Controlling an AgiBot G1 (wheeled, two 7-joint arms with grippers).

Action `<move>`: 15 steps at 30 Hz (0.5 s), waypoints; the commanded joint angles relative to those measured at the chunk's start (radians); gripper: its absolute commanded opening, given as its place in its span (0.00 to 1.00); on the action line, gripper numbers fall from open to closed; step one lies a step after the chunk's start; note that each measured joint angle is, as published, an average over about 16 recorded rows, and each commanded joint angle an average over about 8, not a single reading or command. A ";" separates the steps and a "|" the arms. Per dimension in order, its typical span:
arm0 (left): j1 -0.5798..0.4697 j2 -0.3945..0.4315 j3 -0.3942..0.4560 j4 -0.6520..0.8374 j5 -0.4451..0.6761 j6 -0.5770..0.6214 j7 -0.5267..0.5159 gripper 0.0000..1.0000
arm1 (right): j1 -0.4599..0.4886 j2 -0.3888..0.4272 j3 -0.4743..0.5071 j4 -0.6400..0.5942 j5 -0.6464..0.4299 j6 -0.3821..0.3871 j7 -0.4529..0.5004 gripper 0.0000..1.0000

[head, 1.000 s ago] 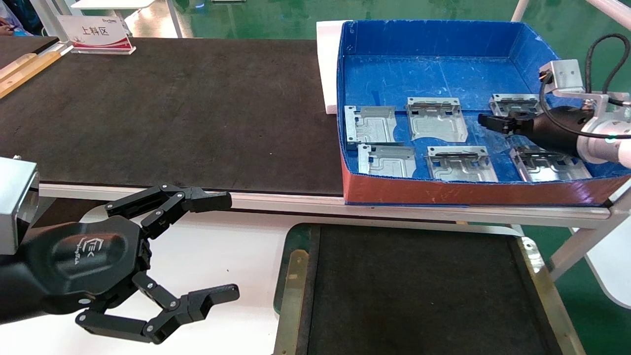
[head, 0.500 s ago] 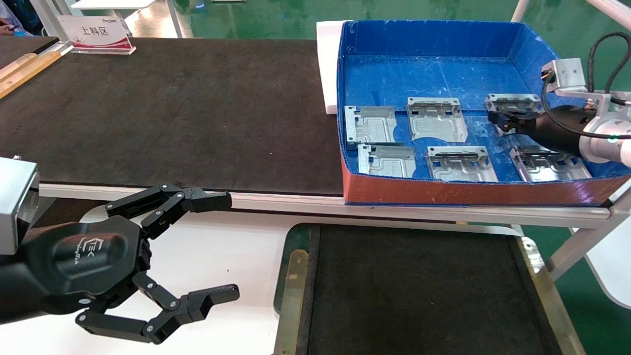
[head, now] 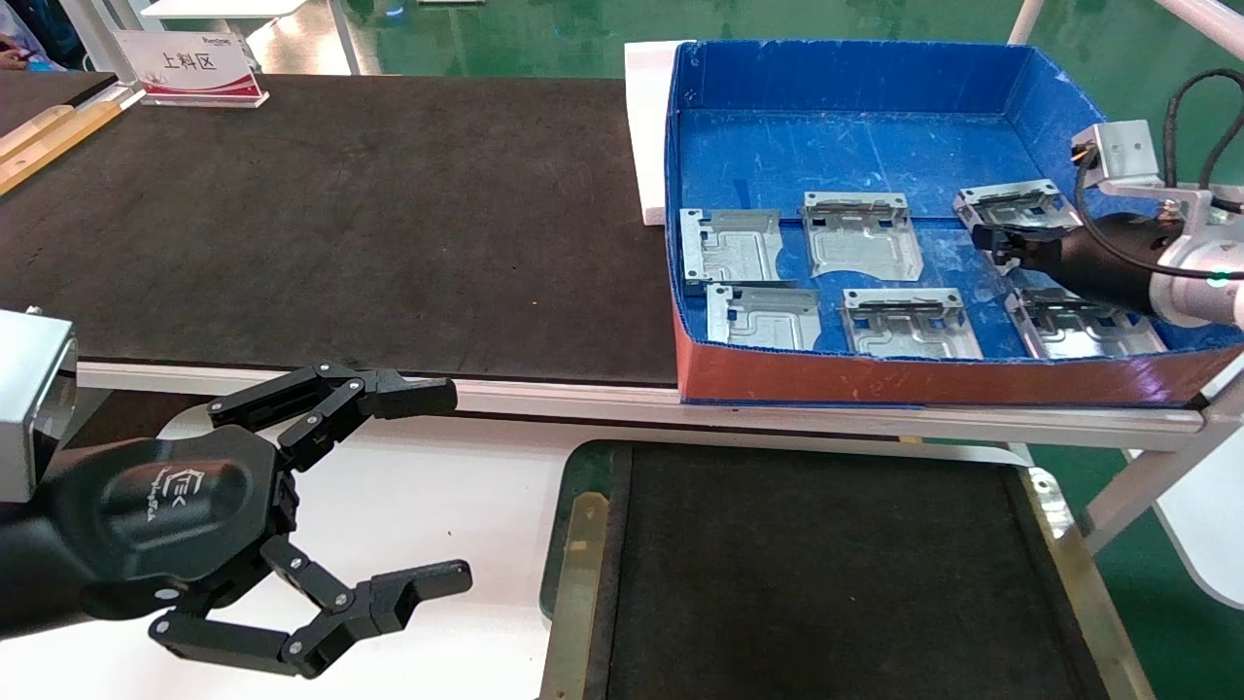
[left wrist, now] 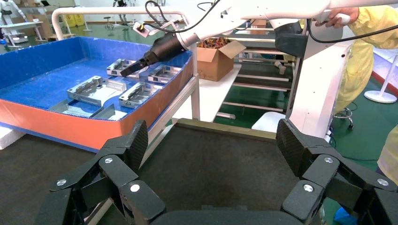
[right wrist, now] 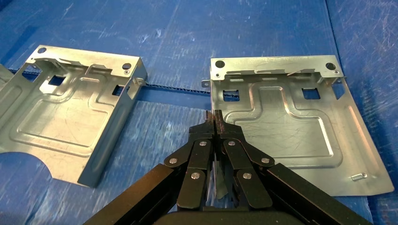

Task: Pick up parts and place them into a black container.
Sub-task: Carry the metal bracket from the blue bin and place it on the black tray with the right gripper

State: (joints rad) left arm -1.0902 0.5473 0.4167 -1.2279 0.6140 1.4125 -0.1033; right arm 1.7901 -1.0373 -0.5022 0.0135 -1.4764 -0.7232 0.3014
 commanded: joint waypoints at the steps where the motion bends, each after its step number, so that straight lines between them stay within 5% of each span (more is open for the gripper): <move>1: 0.000 0.000 0.000 0.000 0.000 0.000 0.000 1.00 | 0.001 0.003 0.000 0.001 -0.001 -0.005 -0.002 0.00; 9: 0.000 0.000 0.000 0.000 0.000 0.000 0.000 1.00 | 0.032 0.033 0.005 0.046 0.009 -0.086 -0.042 0.00; 15: 0.000 0.000 0.000 0.000 0.000 0.000 0.000 1.00 | 0.064 0.065 0.014 0.105 0.025 -0.215 -0.084 0.00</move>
State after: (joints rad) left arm -1.0902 0.5473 0.4167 -1.2279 0.6140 1.4124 -0.1033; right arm 1.8448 -0.9698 -0.4867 0.1290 -1.4452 -0.9605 0.2183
